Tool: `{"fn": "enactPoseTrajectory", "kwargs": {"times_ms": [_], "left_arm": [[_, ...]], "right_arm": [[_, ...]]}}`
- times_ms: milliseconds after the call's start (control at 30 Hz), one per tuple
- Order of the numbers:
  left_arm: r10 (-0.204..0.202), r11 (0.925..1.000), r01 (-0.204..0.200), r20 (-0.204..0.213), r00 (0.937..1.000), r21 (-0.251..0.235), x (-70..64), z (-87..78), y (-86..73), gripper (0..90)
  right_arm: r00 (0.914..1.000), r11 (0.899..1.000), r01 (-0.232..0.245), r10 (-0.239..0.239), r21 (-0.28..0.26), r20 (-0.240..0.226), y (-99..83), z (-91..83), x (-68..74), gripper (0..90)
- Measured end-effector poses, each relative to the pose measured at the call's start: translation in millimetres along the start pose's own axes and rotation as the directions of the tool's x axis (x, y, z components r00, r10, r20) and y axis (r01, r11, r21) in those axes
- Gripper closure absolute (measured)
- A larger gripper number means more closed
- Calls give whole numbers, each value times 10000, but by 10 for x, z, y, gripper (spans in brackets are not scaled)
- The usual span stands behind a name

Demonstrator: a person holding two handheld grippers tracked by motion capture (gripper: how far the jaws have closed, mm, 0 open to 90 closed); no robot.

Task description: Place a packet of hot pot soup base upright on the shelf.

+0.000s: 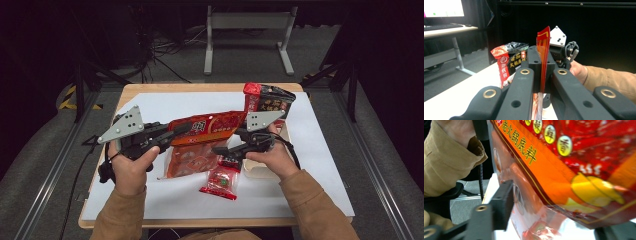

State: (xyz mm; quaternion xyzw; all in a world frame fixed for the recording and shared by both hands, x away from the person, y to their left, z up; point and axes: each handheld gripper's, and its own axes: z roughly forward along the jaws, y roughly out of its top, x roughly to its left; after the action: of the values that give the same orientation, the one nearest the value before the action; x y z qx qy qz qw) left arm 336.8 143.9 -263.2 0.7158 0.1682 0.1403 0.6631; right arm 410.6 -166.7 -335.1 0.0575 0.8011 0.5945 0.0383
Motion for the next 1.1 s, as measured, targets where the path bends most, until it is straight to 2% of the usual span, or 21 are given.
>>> {"fn": "enactPoseTrajectory", "kwargs": {"times_ms": [167,400,533,633,767,833,933,1033,1100], "left_arm": [[10,10000,-10,-70,10000,-67,10,-24,3,900],[3,9998,-9,-288,9996,-217,34,-70,4,900],[-11,9992,-2,-320,9995,-397,30,-103,12,900],[21,9991,-35,-333,9994,-431,22,-115,19,900],[69,9989,-82,-291,9996,-455,14,-119,25,900],[100,9991,-115,-353,9993,-409,11,-121,26,900],[145,9993,-159,-437,9989,-333,16,-128,26,900],[105,9993,-120,-422,9991,-346,27,-137,20,900],[58,9991,-75,-396,9992,-417,39,-143,17,900]], "right_arm": [[9996,10000,-10,8,-56,-273,8,-23,8,571],[9984,9998,209,-211,-46,-527,41,-19,73,655],[9973,9997,209,-216,-112,-708,59,-2,105,663],[9973,9994,279,-291,-192,-676,57,22,113,647],[9968,9976,186,-237,-671,-761,40,78,120,592],[9971,9949,162,-235,-992,-727,16,113,131,607],[9964,9950,143,-224,-993,-813,-7,146,132,645],[9945,9959,328,-410,-849,-963,8,153,157,700],[9954,9958,518,-575,-751,-764,29,147,182,703]]}}
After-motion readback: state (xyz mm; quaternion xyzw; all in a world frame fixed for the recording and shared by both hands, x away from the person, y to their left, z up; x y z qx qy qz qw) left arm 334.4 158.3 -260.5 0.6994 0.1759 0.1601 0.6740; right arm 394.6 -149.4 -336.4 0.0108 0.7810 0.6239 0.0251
